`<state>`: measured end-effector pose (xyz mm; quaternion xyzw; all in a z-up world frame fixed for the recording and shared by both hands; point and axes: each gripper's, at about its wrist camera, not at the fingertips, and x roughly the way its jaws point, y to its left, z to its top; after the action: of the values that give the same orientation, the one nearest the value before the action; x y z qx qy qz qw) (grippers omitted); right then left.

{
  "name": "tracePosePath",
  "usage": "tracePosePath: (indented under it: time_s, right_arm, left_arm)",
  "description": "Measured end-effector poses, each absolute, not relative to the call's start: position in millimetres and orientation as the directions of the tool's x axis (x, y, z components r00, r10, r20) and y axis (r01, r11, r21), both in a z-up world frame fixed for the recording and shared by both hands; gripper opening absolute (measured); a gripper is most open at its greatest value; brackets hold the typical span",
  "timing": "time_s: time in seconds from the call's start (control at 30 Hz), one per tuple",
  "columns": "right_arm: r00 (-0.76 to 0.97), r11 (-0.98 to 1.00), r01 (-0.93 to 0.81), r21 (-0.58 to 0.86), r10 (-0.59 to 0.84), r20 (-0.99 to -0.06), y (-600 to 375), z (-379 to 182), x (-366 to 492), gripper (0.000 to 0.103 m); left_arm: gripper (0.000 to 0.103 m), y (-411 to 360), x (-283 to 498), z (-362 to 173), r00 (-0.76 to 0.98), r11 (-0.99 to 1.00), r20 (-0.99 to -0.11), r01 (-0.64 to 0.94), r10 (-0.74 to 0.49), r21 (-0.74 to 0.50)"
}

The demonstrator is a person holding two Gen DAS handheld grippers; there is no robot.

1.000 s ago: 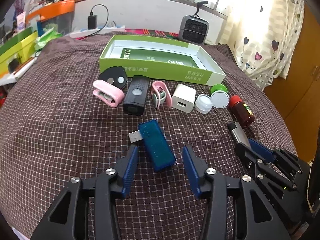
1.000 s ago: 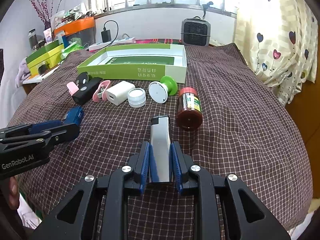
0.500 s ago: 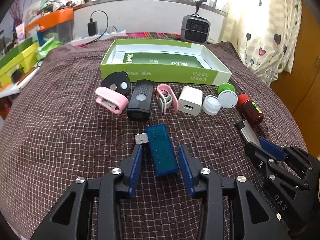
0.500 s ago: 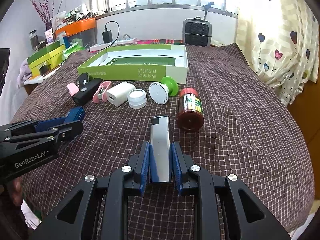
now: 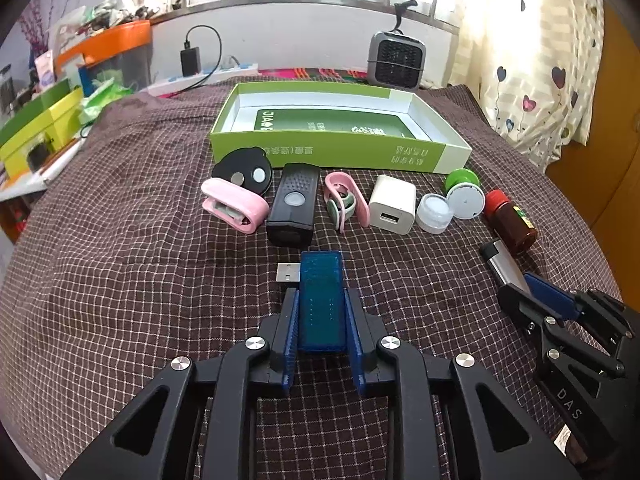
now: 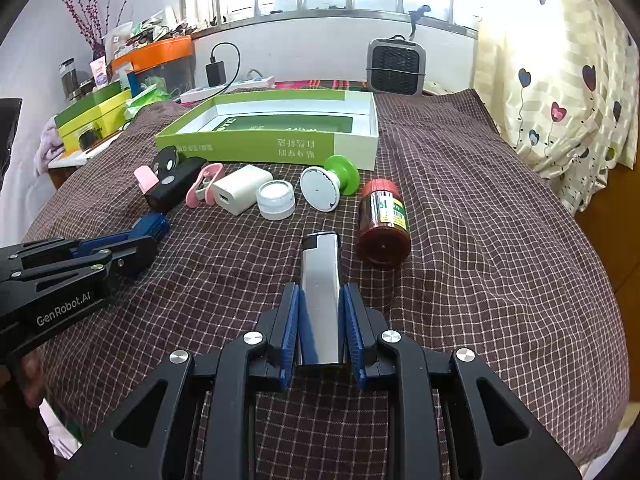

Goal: Organize rigid objects
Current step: 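Close the left tool on the blue USB stick while the right tool holds the lighter, then carry the USB stick and lighter in both tools over the green box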

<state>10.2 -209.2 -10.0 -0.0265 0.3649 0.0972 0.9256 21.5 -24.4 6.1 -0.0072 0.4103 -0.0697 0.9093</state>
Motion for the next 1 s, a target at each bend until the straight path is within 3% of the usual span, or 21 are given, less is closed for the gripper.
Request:
tracePosePath:
  time_s: [1.0]
  right_arm:
    - [0.73,0.973,-0.221,0.066,0.21,-0.65,-207.7,14.9,28.2,0.024]
  left_arm:
    - [0.021,-13.2,33.0,34.1,0.7,0.988,-0.697,0.117,-0.153,-0.099]
